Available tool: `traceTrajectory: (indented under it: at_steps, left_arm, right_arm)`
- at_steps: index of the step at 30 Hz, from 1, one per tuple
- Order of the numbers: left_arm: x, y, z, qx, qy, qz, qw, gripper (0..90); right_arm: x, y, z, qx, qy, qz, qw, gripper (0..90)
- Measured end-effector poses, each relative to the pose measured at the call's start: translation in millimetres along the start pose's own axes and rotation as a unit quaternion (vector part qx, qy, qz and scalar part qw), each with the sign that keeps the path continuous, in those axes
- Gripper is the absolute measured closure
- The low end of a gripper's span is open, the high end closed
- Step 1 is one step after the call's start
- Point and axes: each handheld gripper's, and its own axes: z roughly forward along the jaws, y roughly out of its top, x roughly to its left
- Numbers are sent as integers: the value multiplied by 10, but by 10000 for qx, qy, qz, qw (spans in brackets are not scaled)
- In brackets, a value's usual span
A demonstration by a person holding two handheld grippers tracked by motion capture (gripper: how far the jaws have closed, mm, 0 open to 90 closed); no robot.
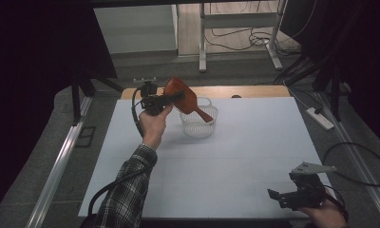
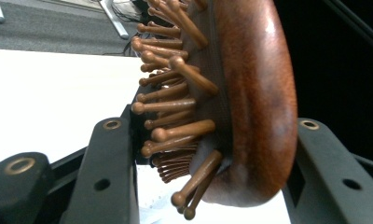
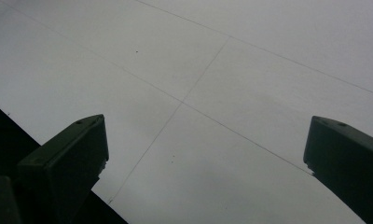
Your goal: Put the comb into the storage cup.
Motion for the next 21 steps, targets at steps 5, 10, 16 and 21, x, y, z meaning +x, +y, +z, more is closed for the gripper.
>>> traceTrajectory:
  at_steps: [5,10,16,21]
  left_arm:
    - [-7,-44,62,50,80,27,10000,538]
    - [35,-103,98,63,111,-33,9999,538]
    - [83,-165,138,64,160,-119,9998,538]
    - [107,-206,179,90,209,-160,9996,537]
  right_arm:
    - [3,-2,-2,-7,-19,-6,10000,2]
    - [5,-2,1,-12,-21,-7,10000,3]
    - [5,-1,3,0,-33,-2,10000,6]
    - [4,0,5,15,-31,-8,10000,7]
